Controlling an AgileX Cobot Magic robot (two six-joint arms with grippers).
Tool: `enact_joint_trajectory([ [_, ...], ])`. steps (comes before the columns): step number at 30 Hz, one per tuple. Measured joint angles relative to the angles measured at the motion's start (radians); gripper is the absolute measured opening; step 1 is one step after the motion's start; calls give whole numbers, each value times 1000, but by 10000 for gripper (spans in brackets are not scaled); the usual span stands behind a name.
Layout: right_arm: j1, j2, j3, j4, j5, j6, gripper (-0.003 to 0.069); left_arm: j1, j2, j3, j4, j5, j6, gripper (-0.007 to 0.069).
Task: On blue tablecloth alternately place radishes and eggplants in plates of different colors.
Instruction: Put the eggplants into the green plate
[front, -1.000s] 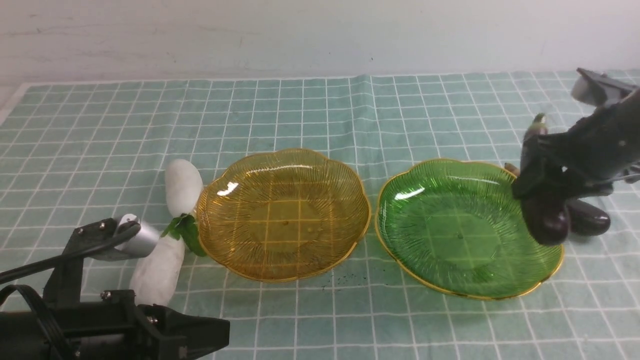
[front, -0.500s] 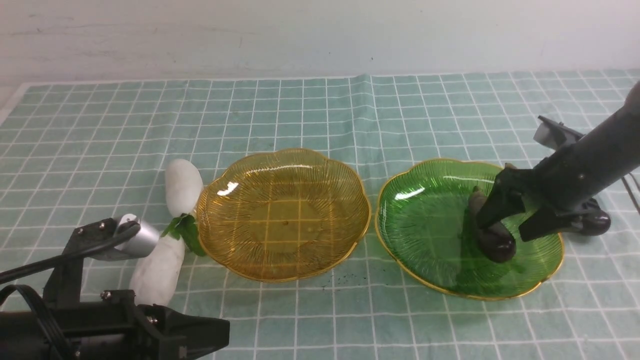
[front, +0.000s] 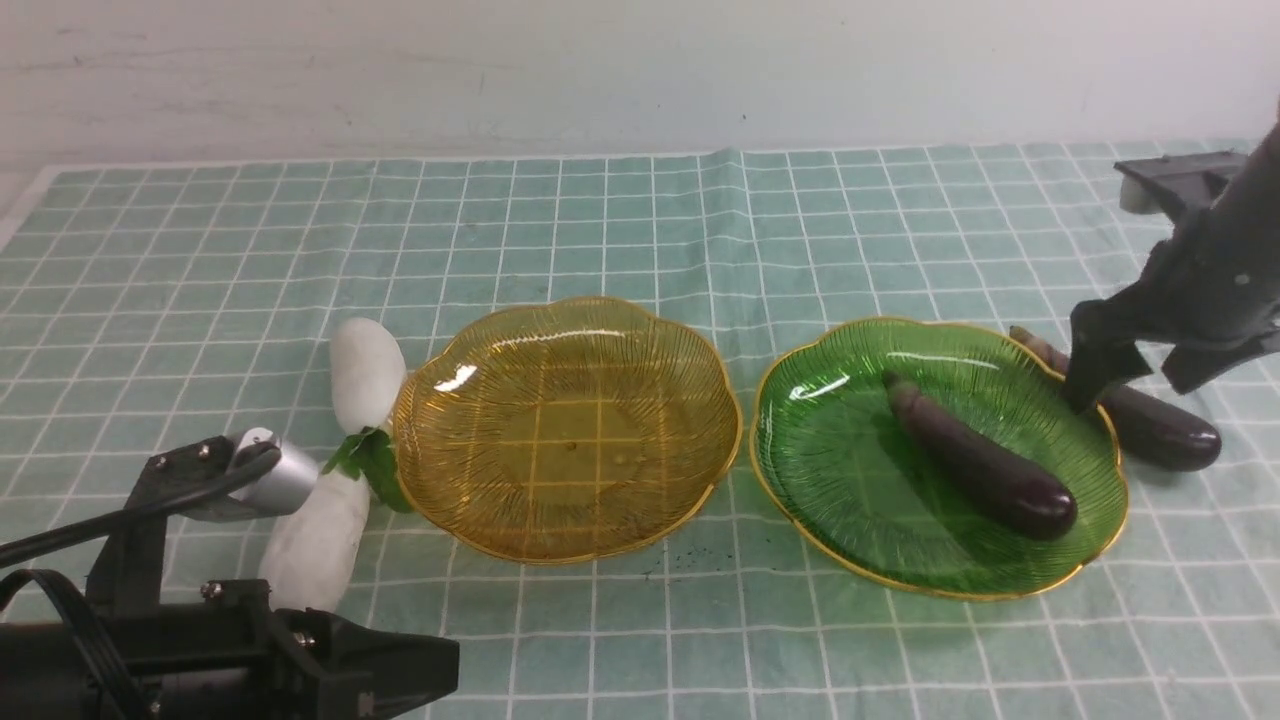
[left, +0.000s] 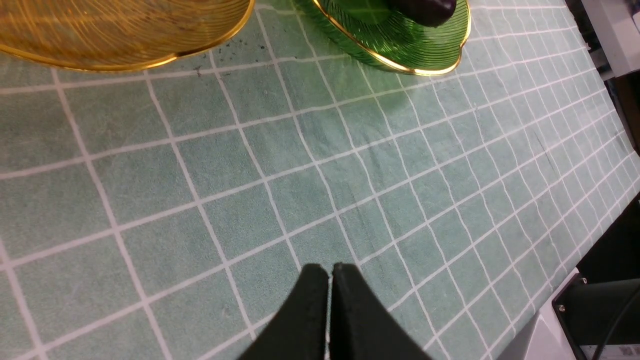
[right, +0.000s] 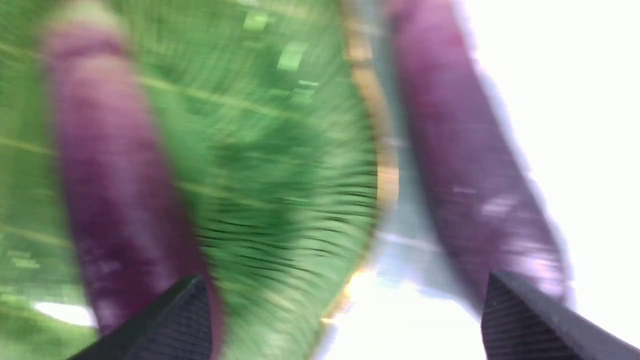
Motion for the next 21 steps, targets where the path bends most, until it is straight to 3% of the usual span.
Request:
enact_joint_trajectory([
  [7,0,81,-1,-162,-71,4,659,0,0,0,0,0,0,-7],
  [15,0,177,-15,-157,-59,25,616,0,0,0,0,0,0,-7],
  [21,0,185,-27,-157,-38,83,544,0,0,0,0,0,0,-7],
])
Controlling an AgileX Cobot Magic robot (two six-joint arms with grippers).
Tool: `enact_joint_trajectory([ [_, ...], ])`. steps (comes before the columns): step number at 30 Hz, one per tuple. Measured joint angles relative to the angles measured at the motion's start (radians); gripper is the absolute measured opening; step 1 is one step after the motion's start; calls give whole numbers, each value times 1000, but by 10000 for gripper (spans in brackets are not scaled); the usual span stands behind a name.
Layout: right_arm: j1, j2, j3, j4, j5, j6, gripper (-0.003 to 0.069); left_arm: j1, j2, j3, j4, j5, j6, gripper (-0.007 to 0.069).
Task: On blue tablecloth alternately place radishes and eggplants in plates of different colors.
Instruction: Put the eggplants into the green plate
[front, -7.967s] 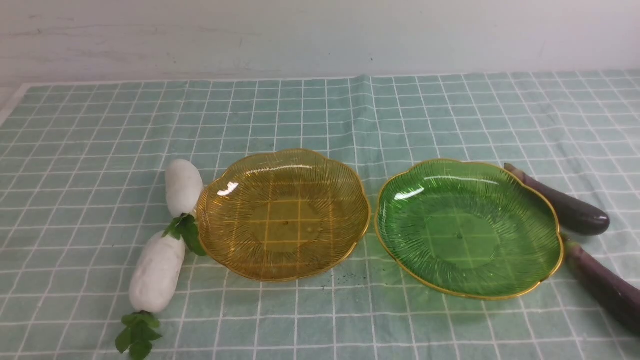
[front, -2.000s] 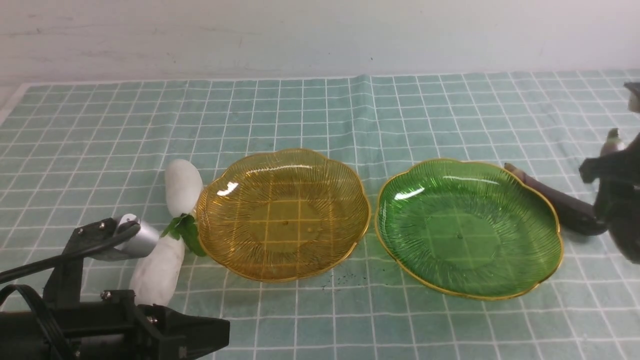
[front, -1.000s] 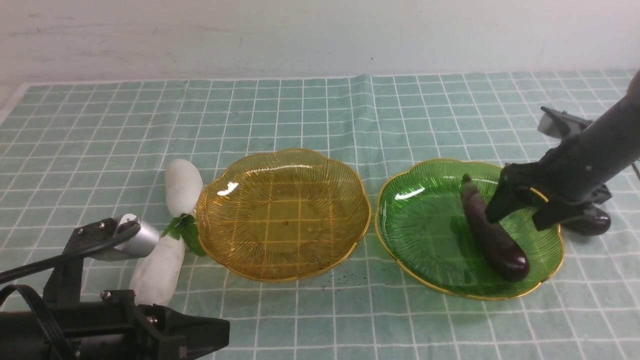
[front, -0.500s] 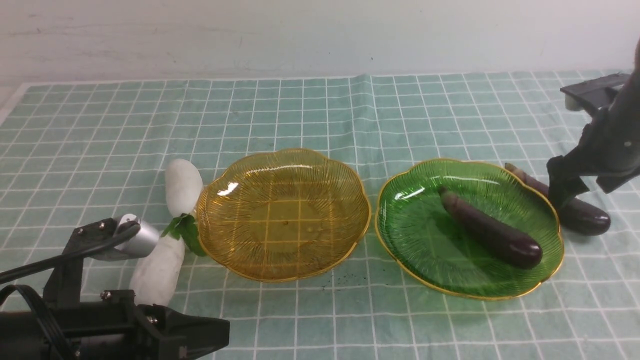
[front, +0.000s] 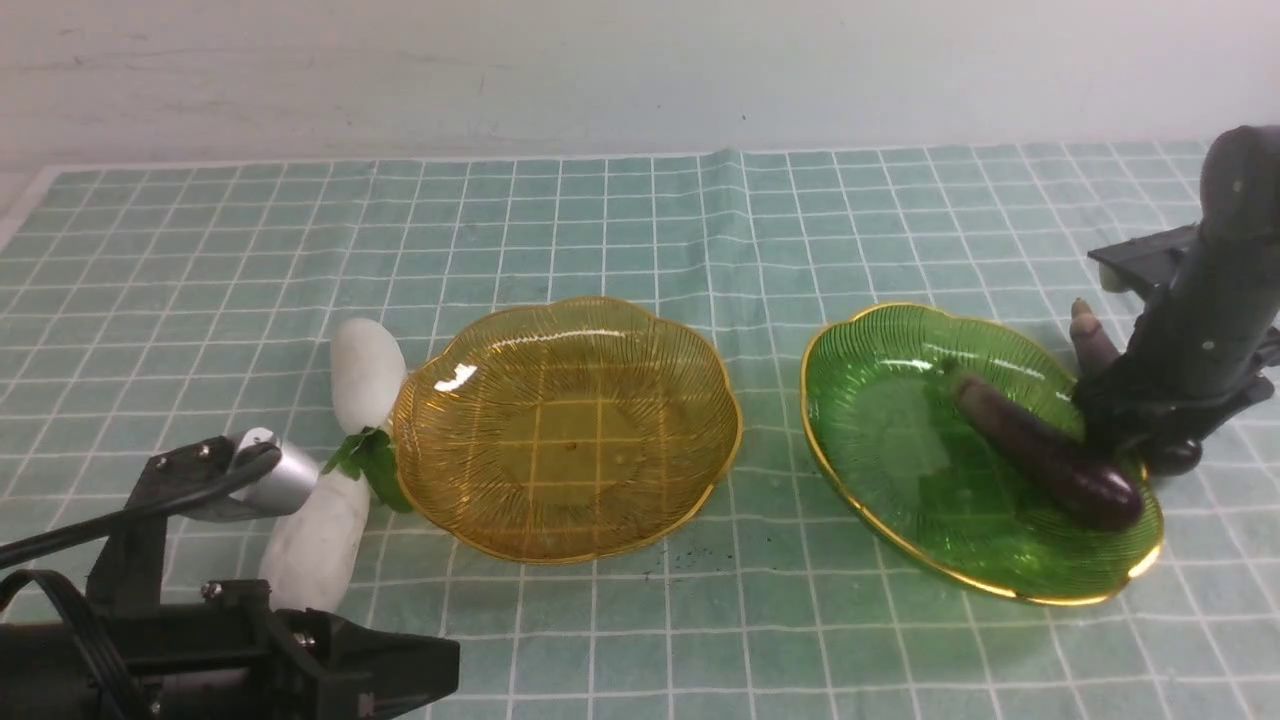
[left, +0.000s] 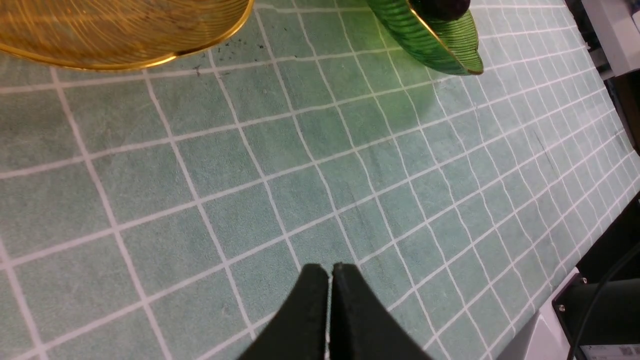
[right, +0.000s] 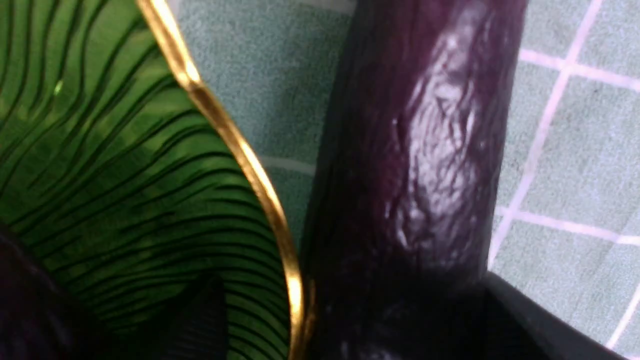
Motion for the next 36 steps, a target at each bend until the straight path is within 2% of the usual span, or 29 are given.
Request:
enact_joint_trajectory([
  [5,0,-1,-4,5,23,10,488,0,0,0,1,0,0,-7],
  [14,0,-1,-27,16,54,15,473,0,0,0,1,0,0,-7],
  [25,0,-46,-43,26,94,95,438,0,0,0,2,0,0,-7],
  [36,0,-76,-43,198,100,153,412,0,0,0,3,0,0,-7],
])
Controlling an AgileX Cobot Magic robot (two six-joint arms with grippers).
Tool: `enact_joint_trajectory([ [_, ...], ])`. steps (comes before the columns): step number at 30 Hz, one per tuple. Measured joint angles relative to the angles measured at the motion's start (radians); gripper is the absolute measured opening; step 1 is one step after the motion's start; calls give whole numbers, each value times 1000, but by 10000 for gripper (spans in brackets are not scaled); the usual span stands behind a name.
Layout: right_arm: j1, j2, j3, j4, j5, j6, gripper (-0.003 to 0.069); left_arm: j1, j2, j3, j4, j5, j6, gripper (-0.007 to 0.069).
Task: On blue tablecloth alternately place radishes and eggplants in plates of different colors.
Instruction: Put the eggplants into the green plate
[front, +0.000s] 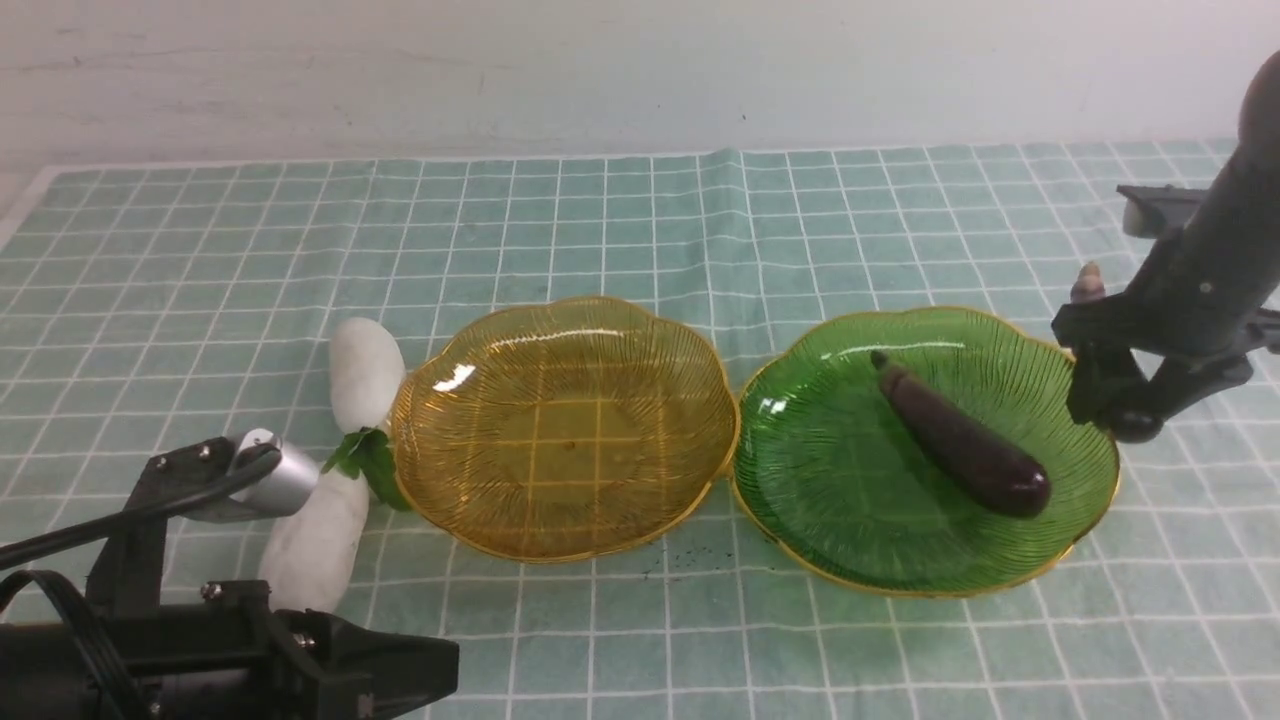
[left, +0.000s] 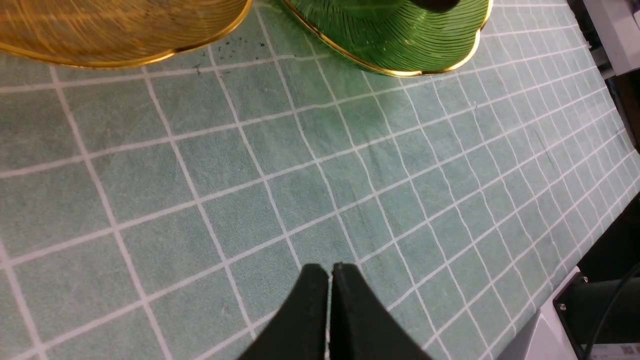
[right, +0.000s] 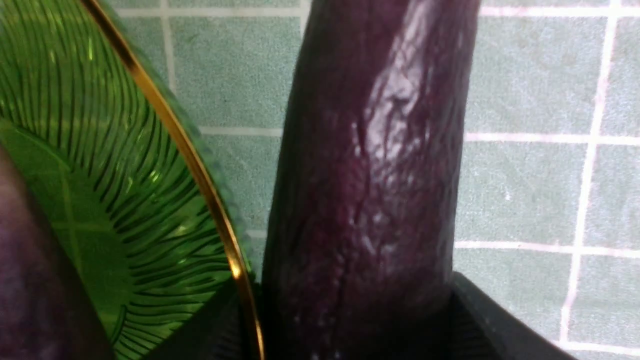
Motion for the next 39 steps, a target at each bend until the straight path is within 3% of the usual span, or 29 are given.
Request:
enact_joint_trajectory([
  [12,0,76,0,-18,-9,-4,426,0,0,0,0,0,0,-7],
  [19,0,112,-7,-43,-11,10,552,0,0,0,0,0,0,-7],
  [23,0,113,-7,-57,-11,35,585,0,0,0,0,1,0,-7],
  [39,0,-16,-10,-131,-10,79,592,0,0,0,0,1,0,-7],
])
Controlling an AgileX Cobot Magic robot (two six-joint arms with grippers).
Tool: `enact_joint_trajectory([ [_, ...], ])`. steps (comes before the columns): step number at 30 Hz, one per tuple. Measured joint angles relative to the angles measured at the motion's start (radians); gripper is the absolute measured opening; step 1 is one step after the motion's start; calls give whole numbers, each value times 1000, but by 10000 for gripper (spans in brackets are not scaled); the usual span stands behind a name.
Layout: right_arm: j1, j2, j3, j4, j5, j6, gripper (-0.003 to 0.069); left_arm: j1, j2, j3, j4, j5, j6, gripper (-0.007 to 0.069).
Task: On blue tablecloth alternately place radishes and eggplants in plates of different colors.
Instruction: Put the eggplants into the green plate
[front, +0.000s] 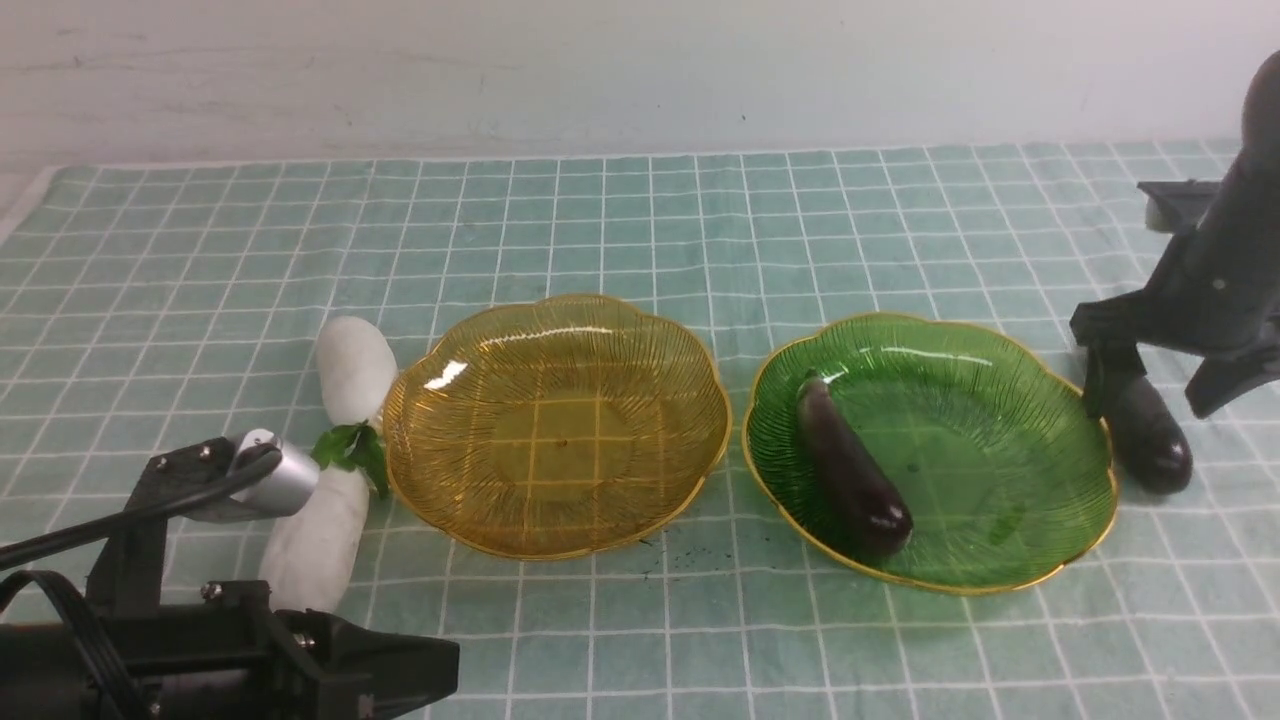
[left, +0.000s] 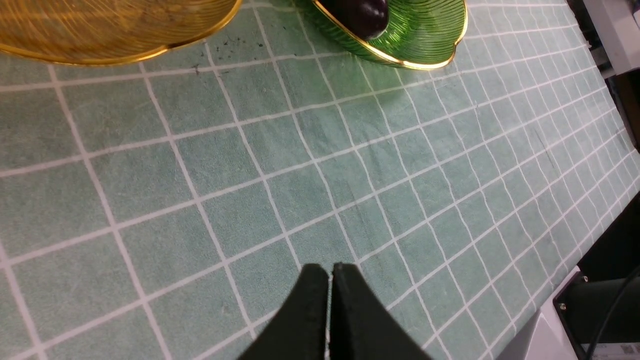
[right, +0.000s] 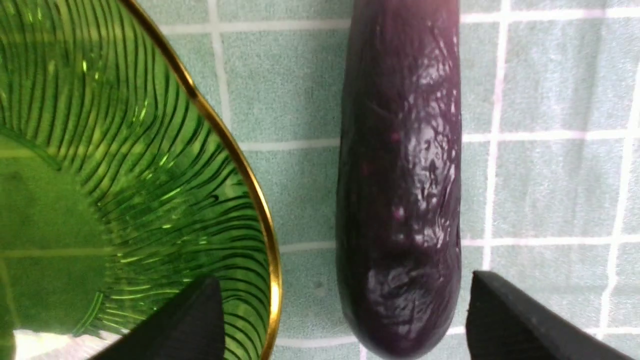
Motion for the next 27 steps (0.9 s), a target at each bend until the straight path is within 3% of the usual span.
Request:
enact_joint_trajectory([
  [12,0,53,-6,-128,-276,190,590,0,0,0,0,17,0,-7],
  [25,0,149,-10,-148,-262,230,575,0,0,0,0,25,0,-7],
  [27,0,151,-14,-138,-255,213,518,0,0,0,1,25,0,-7],
])
